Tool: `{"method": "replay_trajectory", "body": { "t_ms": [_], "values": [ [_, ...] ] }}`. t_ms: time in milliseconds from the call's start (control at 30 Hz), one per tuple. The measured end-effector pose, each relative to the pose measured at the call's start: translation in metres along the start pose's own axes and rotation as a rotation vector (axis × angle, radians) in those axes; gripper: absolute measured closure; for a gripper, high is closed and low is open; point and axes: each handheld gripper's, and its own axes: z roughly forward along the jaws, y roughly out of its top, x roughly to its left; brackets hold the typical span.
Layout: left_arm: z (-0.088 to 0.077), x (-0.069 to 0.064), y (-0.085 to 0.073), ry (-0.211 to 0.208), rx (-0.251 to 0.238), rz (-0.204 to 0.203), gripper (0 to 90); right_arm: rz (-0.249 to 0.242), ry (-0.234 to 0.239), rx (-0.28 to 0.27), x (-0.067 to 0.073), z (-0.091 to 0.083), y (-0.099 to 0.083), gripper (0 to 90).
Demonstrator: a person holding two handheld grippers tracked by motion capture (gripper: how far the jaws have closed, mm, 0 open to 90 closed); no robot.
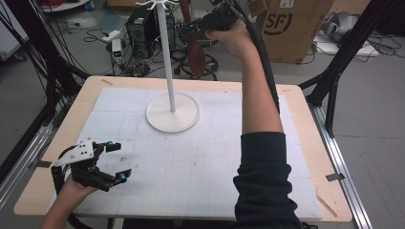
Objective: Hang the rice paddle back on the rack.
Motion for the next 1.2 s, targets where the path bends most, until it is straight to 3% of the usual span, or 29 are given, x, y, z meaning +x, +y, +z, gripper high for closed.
{"method": "replay_trajectory", "body": {
  "t_ms": [300, 533, 800, 1200],
  "values": [
    [0.001, -0.001, 0.0, -0.001, 0.002, -0.002, 1.7, 0.004, -0.001, 0.026, -0.004, 0.0, 0.0, 78.1],
    [0.0, -0.001, 0.0, -0.001, 0.005, -0.002, 1.7, 0.019, 0.042, 0.031, -0.009, 0.003, 0.0, 78.1],
    [0.0, -0.002, -0.001, -0.002, 0.008, -0.003, 1.7, 0.02, 0.044, 0.041, -0.012, 0.006, 0.0, 78.1],
    [0.0, -0.002, -0.001, -0.003, 0.009, 0.0, 1.7, -0.014, 0.044, 0.076, -0.002, 0.018, 0.003, 78.0]
  ]
}}
